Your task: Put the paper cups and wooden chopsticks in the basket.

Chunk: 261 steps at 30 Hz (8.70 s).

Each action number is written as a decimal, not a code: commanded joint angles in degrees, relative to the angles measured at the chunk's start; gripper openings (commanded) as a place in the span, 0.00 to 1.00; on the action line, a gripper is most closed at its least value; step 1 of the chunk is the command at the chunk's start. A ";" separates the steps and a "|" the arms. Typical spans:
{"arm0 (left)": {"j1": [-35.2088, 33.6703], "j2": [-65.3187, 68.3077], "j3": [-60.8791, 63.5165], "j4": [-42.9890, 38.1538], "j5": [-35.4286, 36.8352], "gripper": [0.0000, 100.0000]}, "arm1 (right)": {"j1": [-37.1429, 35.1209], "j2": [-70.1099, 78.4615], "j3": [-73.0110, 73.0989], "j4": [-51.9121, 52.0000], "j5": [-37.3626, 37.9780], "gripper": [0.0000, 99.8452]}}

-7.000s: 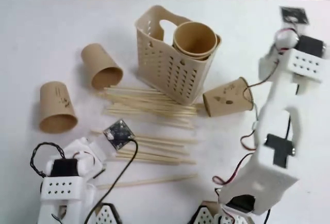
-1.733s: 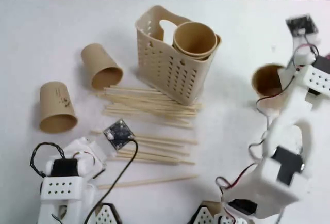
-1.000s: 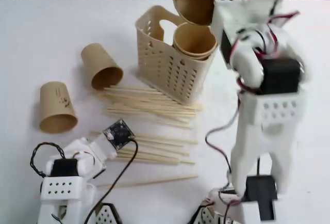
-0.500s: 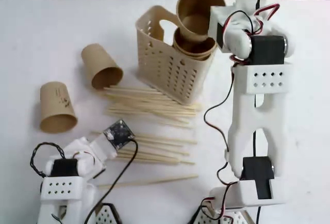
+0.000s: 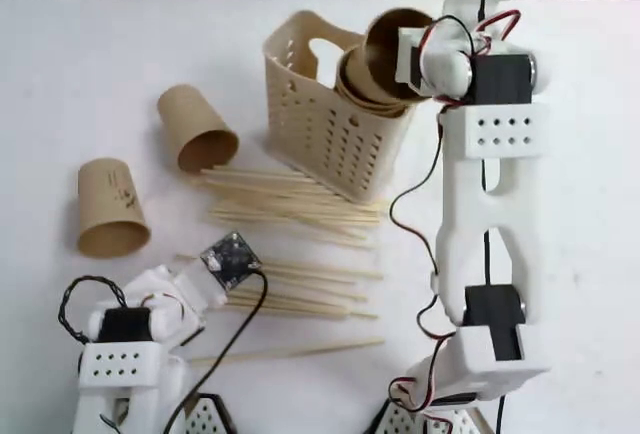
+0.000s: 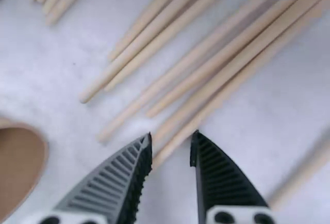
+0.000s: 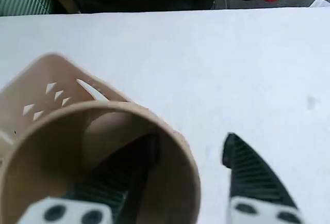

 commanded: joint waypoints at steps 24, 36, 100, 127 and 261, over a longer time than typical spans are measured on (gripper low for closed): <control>-1.27 0.48 0.18 -1.14 0.62 0.15 | -1.27 14.99 2.55 -5.49 0.00 0.28; -1.19 0.48 0.18 -1.14 0.62 0.15 | -1.63 6.20 -0.70 -0.92 0.00 0.28; -25.19 0.84 -9.41 -27.52 -10.73 0.25 | 16.13 -89.45 122.81 -17.98 35.78 0.07; -23.78 0.92 -5.63 -36.40 -6.59 0.25 | 16.22 -89.45 125.71 -20.35 35.69 0.02; 31.87 80.66 -132.92 4.66 44.13 0.14 | 15.60 -89.54 127.38 -21.93 35.78 0.02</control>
